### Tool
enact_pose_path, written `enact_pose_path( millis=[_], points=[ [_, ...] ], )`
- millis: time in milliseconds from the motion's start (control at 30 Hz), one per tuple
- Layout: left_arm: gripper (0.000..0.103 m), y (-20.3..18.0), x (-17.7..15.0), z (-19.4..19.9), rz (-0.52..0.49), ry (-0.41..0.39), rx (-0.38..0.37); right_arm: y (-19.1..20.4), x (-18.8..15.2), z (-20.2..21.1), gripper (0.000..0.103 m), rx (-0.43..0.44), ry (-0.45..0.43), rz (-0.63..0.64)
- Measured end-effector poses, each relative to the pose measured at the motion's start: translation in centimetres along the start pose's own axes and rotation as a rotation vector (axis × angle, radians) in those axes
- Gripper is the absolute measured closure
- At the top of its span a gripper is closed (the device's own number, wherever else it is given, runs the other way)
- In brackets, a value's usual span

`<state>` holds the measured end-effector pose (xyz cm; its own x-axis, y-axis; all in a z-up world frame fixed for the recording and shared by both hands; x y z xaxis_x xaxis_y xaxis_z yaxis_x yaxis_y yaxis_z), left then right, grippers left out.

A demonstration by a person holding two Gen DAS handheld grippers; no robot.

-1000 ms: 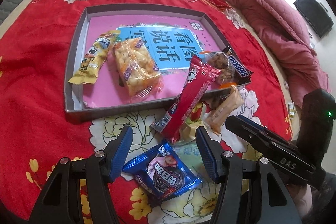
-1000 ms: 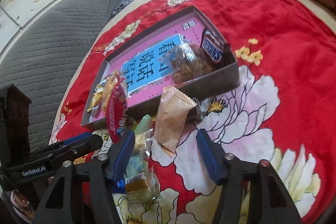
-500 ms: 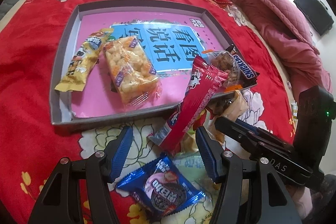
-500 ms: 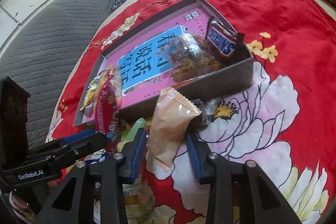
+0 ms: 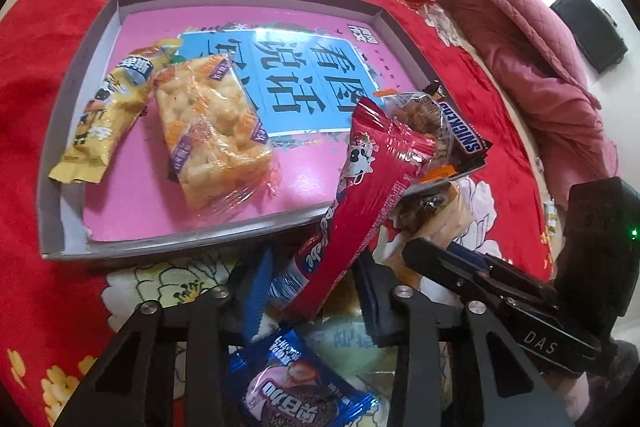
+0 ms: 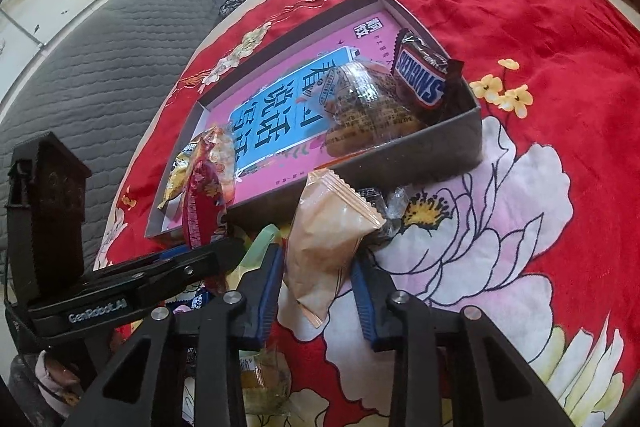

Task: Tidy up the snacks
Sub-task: 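Grasp the red cow-print stick snack with the left tool while the right tool grasps the tan pastry packet, then lift the red stick snack and tan packet and carry both over the tray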

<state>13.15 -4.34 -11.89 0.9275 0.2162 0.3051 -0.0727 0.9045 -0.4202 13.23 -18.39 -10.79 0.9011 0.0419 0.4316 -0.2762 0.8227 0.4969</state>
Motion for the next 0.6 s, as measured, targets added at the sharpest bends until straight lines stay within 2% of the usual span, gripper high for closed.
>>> enact_pose_path(
  millis=[233, 600],
  points=[
    [0.072, 0.1, 0.0, 0.6, 0.011, -0.031, -0.038, 0.0, 0.1, 0.1, 0.070, 0.013, -0.002, 0.001],
    [0.074, 0.7, -0.3, 2.7, 0.034, -0.065, -0.056, 1.9, 0.9, 1.4, 0.073, -0.029, -0.059, 0.133]
  ],
)
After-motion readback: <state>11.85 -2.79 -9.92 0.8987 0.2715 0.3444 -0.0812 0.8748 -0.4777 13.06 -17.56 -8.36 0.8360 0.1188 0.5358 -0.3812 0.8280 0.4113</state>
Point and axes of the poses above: each gripper's, at about its wrist camera, not at the fingertips, and z roughly against the way its jaws point, y to its left, x to its top, the point moved 6 cm from there along -z, roughly the way its jaws point, and after that the axes turned 6 degrees about z, right-handed, at the moved point
